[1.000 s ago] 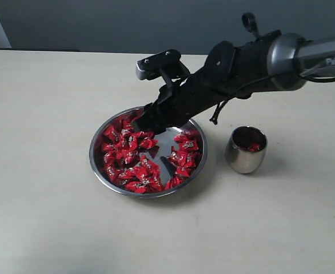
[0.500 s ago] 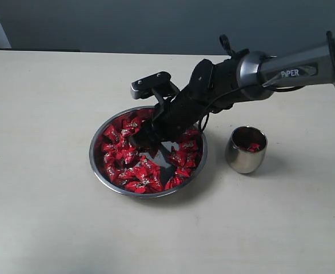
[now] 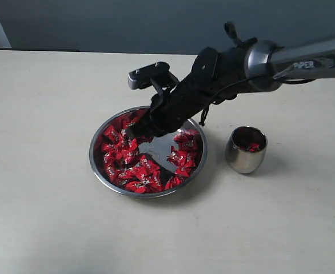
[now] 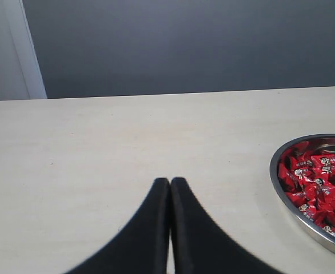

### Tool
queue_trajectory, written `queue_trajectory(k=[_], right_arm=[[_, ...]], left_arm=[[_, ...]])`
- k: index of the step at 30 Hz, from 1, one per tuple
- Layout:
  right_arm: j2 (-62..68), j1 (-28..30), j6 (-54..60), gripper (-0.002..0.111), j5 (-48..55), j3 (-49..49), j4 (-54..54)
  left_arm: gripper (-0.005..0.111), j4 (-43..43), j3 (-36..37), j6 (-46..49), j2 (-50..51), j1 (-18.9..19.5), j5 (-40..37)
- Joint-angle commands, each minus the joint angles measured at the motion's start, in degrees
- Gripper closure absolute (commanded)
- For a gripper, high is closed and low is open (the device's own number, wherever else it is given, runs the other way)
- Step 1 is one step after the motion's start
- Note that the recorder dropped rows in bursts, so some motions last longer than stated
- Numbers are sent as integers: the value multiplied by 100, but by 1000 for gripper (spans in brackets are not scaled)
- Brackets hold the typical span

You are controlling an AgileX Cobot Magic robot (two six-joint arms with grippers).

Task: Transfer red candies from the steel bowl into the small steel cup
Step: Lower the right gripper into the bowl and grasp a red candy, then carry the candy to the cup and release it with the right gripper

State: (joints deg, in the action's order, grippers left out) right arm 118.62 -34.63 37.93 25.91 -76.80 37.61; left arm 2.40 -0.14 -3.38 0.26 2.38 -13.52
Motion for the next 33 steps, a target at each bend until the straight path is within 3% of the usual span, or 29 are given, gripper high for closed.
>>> queue_trajectory(k=[1,4,13,23,33], right_arm=[[-680,-3,37,106,250,-27,-307],[-1115,-3,-107,106,432,-27,-615],[-2022,385,-2061,106,1019,289,-2455],[-2612,1287,-2190,106,1077,1597,-2547],[-2612,1298,-2384,106,1253,1712,-2864]], left_arm=[[106,3,14,-13,-26,-35,23],[106,3,14,-13,-26,-35,23],[106,3,14,-13,-26,-35,23],[106,3,14,-13,-26,-35,23],[106,3,14,-13,-26,-35,23]])
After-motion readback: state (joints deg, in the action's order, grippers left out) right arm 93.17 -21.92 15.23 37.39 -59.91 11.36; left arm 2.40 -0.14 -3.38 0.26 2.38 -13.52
